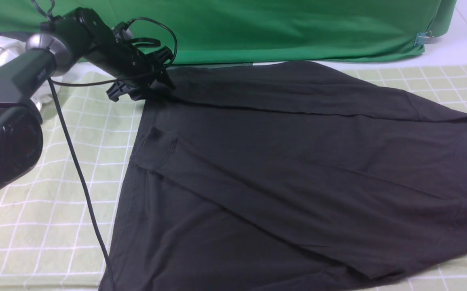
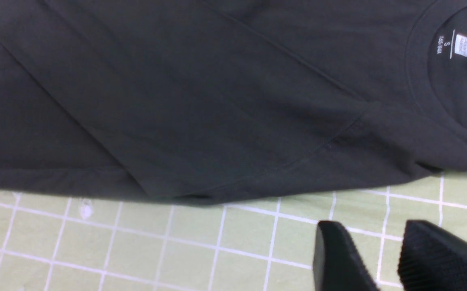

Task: Fold a long-sleeved shirt over a green coffee tablecloth.
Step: 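Grab the top left corner of the dark shirt with the left gripper, then fold the left side of the dark shirt inward over its body with the left gripper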

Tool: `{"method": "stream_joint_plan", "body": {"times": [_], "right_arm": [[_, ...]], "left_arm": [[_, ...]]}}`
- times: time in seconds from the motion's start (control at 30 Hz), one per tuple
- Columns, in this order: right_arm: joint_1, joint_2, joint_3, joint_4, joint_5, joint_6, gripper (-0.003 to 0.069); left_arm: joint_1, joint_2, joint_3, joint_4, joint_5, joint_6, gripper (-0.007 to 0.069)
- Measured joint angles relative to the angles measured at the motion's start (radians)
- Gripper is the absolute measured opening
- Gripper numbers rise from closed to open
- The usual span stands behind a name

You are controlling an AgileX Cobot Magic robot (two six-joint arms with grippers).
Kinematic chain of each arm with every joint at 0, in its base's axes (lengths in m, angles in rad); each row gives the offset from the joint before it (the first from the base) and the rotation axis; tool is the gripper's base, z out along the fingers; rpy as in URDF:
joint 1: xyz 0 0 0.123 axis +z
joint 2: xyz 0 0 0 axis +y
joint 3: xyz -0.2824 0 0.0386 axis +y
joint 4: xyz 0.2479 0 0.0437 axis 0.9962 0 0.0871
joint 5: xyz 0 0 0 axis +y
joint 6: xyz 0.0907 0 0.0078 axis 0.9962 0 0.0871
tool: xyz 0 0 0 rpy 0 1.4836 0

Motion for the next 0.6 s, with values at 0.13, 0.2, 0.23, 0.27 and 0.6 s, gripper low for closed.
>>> {"method": "stream_joint_plan", "body": {"times": [0.13, 0.2, 0.23, 0.27, 0.6], "right_arm": [[0.0, 0.0, 0.0, 0.0, 0.0, 0.008, 0.0237], [0.0, 0.0, 0.0, 0.0, 0.0, 0.014, 0.0237], [0.0, 0.0, 0.0, 0.0, 0.0, 0.017, 0.0237], [0.0, 0.0, 0.0, 0.0, 0.0, 0.022, 0.0237], [0.0, 0.0, 0.0, 0.0, 0.0, 0.034, 0.0237]], "left_arm": [[0.0, 0.008, -0.001, -0.028, -0.062, 0.002, 0.036], [0.0, 0.009, -0.001, -0.032, -0.086, 0.005, 0.0349], [0.0, 0.009, -0.001, -0.033, -0.098, 0.005, 0.0338], [0.0, 0.013, -0.001, -0.033, -0.114, 0.005, 0.0312], [0.013, -0.011, -0.001, -0.034, -0.008, 0.057, 0.0034]]}}
